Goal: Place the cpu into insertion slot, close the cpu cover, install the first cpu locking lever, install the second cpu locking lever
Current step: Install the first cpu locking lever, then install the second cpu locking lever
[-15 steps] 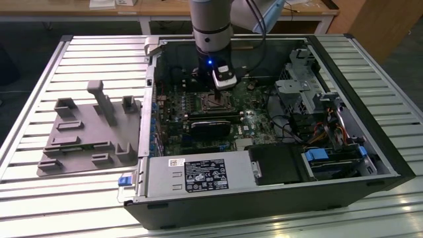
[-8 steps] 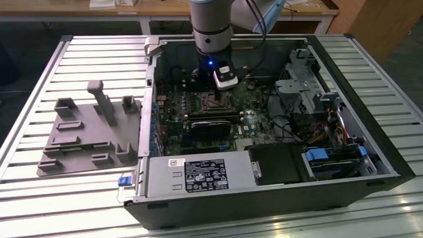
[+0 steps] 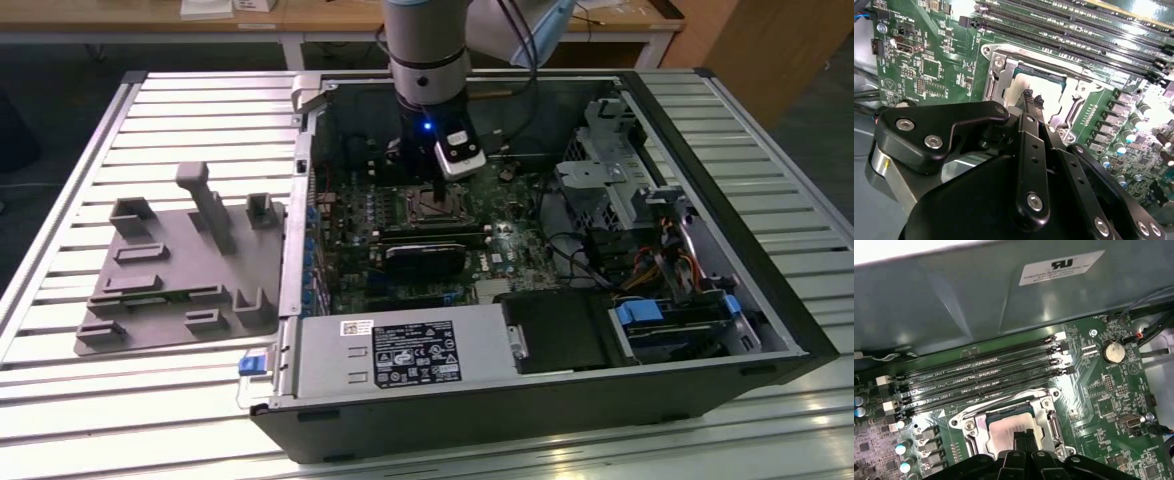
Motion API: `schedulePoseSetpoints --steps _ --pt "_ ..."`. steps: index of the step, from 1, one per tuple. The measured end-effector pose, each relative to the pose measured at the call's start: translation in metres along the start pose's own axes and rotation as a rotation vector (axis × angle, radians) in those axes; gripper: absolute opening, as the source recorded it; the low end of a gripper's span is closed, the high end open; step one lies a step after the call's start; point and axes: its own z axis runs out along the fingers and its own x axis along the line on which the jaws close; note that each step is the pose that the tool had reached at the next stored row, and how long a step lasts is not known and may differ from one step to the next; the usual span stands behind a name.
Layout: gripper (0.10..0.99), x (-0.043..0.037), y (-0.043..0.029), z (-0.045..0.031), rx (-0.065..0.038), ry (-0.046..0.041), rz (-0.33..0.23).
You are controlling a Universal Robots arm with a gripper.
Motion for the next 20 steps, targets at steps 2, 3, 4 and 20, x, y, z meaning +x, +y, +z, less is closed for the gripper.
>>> schedulePoseSetpoints --steps 2,3,4,20 --pt "0.102 -0.0004 0.0003 -0.0031 0.0 -0.0001 0.0" --pt "0.102 -0.0006 0.0004 -0.0047 0.0 -0.0001 0.0" --pt "0.102 -0.0008 0.0005 -0.0065 0.0 -0.0001 0.0" --pt "0.102 -0.0025 0.0015 -0.0199 0.0 0.0 0.0"
